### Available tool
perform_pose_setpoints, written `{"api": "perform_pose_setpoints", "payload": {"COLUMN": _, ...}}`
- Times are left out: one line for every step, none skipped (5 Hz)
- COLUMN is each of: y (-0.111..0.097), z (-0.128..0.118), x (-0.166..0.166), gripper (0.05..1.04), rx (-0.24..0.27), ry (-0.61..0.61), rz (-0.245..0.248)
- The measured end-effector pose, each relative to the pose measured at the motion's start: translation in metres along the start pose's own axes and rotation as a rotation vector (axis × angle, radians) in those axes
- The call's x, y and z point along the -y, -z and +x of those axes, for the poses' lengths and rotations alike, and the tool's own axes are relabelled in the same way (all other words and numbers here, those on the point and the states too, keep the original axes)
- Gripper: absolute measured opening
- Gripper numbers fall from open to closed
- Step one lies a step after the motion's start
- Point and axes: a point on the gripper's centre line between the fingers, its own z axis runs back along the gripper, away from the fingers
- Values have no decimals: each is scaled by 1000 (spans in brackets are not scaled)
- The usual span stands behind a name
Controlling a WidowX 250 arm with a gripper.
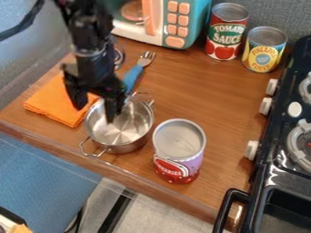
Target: Move the silver pot to the upper right side of the table
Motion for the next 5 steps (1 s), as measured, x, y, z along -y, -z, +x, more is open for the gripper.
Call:
{"api": "perform_pose_setpoints", "payload": {"y": 14, "z": -1, "x": -9, "gripper": 1001, "rx": -17, "ry": 8, "rz": 22}}
{"api": "perform_pose_setpoints", "payload": {"y": 21, "z": 0, "x": -9, "gripper": 946, "rx": -17, "ry": 11, "rz": 25}}
{"api": "perform_pose_setpoints", "payload": {"y": 23, "z": -2, "x": -6, "gripper": 650, "rx": -19, "ry": 9, "rz": 23}}
{"api": "perform_pose_setpoints", "payload": {"y": 25, "z": -4, "x": 3, "gripper": 345, "rx": -26, "ry": 26, "rz": 37}}
{"api": "perform_pose_setpoints", "payload": {"y": 23, "z": -4, "x": 5, "gripper": 157, "rx": -29, "ry": 36, "rz": 49}}
